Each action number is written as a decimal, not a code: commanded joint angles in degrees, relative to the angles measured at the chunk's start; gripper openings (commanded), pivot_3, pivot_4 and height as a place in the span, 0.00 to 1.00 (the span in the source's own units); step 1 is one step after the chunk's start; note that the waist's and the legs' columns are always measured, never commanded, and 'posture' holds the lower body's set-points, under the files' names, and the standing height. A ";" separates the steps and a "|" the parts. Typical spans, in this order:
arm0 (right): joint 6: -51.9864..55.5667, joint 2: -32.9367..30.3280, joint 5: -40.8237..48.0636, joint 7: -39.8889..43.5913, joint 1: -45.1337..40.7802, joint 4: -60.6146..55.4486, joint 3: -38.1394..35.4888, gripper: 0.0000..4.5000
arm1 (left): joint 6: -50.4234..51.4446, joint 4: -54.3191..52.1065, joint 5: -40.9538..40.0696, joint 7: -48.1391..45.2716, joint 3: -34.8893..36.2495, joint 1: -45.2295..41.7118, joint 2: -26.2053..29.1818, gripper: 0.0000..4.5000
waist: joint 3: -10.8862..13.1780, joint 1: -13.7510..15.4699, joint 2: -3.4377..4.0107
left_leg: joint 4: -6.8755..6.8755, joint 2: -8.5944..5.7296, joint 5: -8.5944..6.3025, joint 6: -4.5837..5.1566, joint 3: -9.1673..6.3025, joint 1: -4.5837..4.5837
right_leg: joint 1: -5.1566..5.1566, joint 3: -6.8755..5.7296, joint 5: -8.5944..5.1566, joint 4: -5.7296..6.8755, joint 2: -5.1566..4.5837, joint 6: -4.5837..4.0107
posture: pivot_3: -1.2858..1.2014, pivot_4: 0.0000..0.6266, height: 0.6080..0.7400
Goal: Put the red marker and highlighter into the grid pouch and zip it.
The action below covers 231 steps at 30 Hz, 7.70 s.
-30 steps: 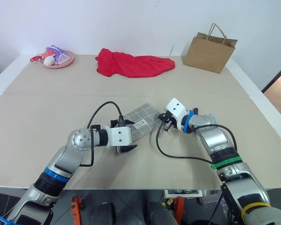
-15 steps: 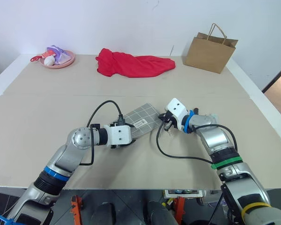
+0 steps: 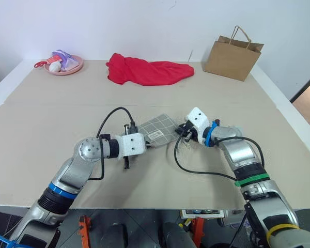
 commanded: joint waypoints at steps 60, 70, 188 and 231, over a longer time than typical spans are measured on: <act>26.01 2.25 20.24 -4.92 2.71 -18.37 -12.80 0.01 | 20.02 -5.76 -22.17 11.31 9.13 -0.22 -9.34 0.00 | 0.10 -0.07 0.11 | -0.14 -0.08 -0.04 -0.04 -0.05 -0.18 | -0.15 0.05 -0.05 -0.13 -0.02 0.10 | 0.52 0.24 1.00; 27.34 1.03 19.00 -0.99 6.02 -23.51 -6.57 0.01 | 19.17 -4.55 -22.21 10.86 8.77 -1.20 -9.54 0.00 | 0.10 -0.08 0.11 | -0.15 -0.08 -0.05 -0.04 -0.06 -0.19 | -0.16 0.04 -0.06 -0.13 -0.02 0.09 | 0.52 0.24 1.00; 35.03 -25.25 35.44 6.91 26.12 -42.27 -34.12 0.76 | 9.30 3.27 -36.47 -5.52 17.71 0.51 -4.15 0.00 | 0.10 0.04 0.01 | -0.01 -0.05 -0.03 -0.03 -0.12 -0.13 | -0.05 -0.11 -0.09 -0.11 0.00 0.17 | 0.52 0.24 1.00; 38.65 -17.12 19.76 -16.19 24.22 -29.12 -26.45 0.76 | 2.85 5.21 -33.06 -10.79 15.57 4.55 -1.81 0.00 | 0.09 -0.03 0.05 | -0.12 -0.07 0.01 0.03 -0.03 -0.09 | -0.05 0.05 -0.11 -0.14 -0.03 0.20 | 0.52 0.24 1.00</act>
